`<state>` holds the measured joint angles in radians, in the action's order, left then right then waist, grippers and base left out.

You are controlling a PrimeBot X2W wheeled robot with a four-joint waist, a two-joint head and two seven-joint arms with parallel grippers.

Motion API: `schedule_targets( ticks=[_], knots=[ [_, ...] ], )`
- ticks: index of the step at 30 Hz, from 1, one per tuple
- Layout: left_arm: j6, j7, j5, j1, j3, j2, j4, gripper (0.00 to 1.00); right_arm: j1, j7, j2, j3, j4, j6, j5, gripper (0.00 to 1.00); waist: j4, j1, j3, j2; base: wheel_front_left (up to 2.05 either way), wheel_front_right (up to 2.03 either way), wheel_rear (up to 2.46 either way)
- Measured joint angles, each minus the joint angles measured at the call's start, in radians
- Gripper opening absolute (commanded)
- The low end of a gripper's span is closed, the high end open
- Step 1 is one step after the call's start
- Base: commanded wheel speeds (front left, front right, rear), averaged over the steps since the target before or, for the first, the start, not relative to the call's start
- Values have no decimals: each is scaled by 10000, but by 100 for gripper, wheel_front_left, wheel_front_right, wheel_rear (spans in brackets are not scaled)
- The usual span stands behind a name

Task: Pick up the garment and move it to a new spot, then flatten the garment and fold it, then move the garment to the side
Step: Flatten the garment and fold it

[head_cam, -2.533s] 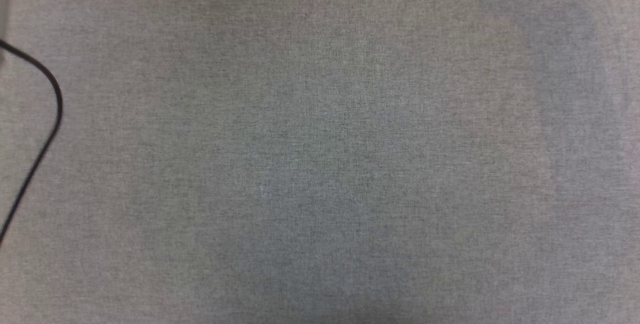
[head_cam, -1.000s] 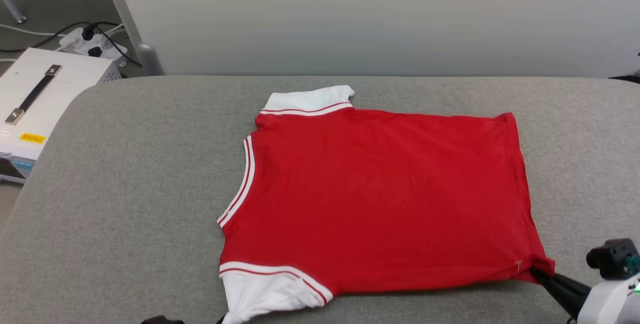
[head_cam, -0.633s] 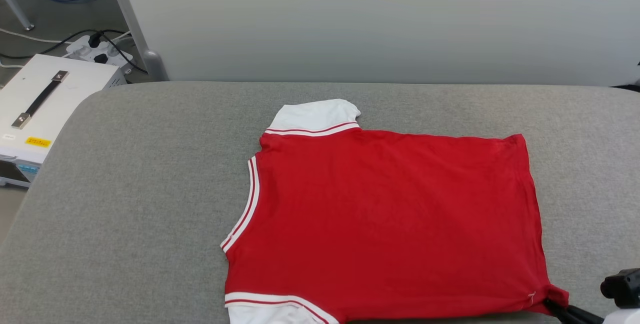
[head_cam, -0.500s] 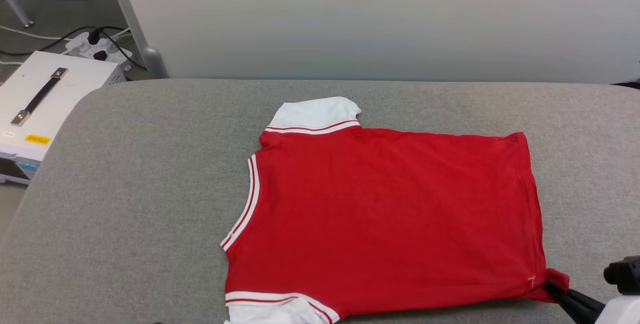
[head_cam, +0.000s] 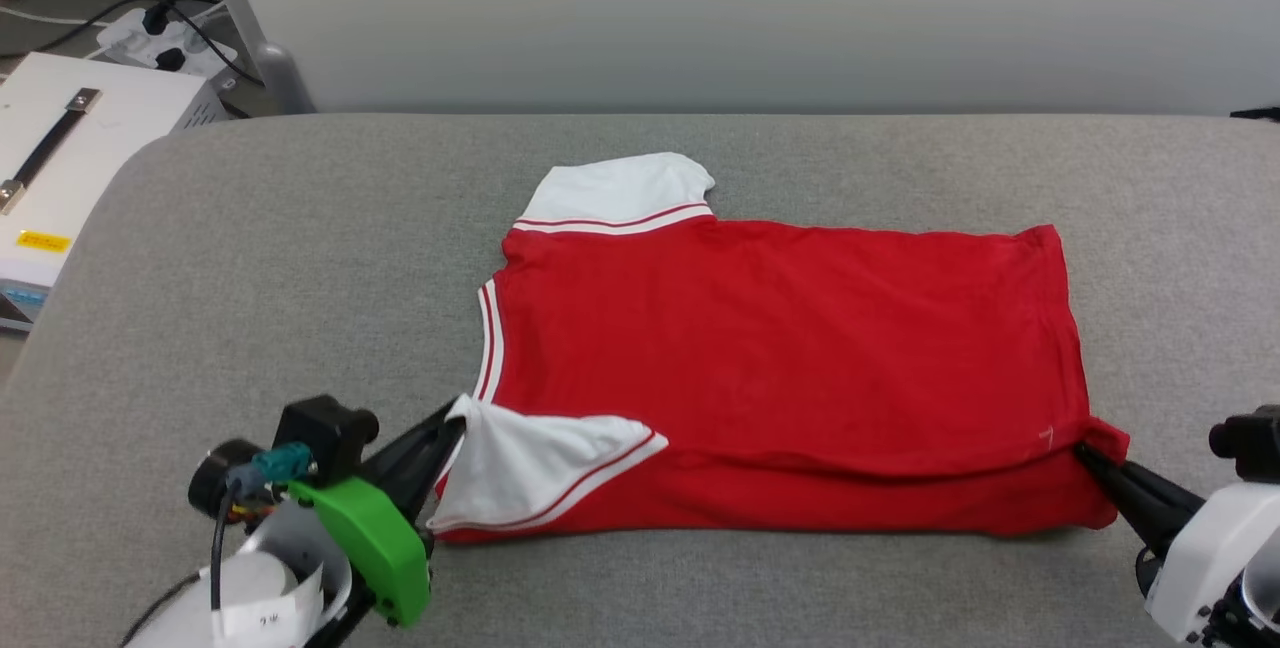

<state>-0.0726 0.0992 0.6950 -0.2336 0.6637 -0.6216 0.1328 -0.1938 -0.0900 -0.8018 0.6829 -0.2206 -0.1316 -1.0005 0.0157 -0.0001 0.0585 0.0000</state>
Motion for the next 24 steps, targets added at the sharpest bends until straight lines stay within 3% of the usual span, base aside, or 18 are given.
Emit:
schedule_targets(
  ticks=[5,12,24],
  knots=[
    [-364,-207,-276,-1683,157,199,773,0,-600,270,186,-477,107,0,151,0,-89,0,575,0,0,0,0],
    [-520,-113,-211,-3344,495,470,2199,0,-1448,688,479,-709,44,0,558,0,-201,2,1426,0,0,0,0],
    [-550,552,1001,-4700,2535,871,4393,0,-2666,1302,1034,-291,-1360,0,550,0,-277,2,2455,0,0,0,0]
  ],
)
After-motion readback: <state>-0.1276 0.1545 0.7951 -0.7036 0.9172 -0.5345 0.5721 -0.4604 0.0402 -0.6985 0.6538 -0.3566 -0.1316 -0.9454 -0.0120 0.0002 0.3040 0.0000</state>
